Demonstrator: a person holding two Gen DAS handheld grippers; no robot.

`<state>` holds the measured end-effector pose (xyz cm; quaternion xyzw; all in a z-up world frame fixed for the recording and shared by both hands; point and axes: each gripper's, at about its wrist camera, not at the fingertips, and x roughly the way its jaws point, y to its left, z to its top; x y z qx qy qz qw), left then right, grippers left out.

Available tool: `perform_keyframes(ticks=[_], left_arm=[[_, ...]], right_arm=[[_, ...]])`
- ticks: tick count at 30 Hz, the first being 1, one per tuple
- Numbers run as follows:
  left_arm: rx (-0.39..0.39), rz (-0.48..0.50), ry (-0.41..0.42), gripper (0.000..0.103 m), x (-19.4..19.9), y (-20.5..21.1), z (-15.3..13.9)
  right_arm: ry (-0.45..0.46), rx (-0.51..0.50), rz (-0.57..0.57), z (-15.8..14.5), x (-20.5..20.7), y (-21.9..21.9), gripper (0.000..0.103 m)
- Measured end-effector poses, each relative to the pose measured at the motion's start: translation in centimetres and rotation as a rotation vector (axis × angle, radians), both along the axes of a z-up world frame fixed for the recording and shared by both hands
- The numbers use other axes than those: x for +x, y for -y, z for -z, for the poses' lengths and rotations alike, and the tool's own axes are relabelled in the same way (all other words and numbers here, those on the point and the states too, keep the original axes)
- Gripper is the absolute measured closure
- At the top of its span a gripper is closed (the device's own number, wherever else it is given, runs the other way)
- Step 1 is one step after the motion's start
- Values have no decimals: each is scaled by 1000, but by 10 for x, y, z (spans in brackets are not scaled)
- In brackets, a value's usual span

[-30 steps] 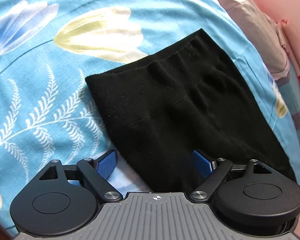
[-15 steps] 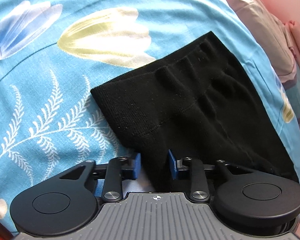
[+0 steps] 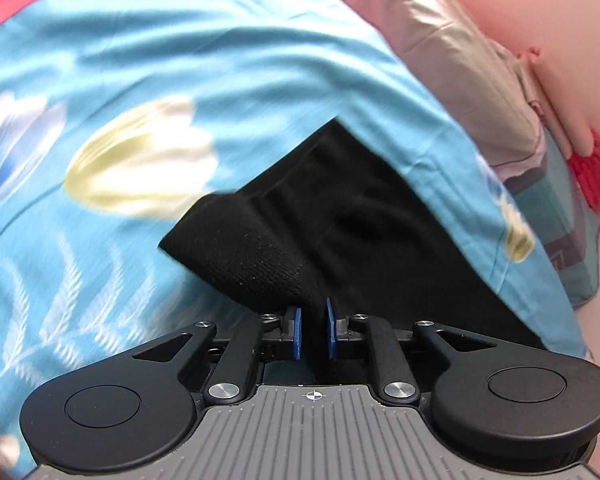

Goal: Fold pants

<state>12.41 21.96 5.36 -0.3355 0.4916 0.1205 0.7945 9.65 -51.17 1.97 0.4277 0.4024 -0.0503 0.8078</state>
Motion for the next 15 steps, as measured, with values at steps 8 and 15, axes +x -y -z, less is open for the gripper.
perform_keyframes(ticks=[8,15], left_arm=[[30,66,-16,28,111,6,10],[61,141,-159,13,183,12,36]], right_arm=[[4,-27,-43,-23,120,0,96],[-114,7,40,20,226,1,77]])
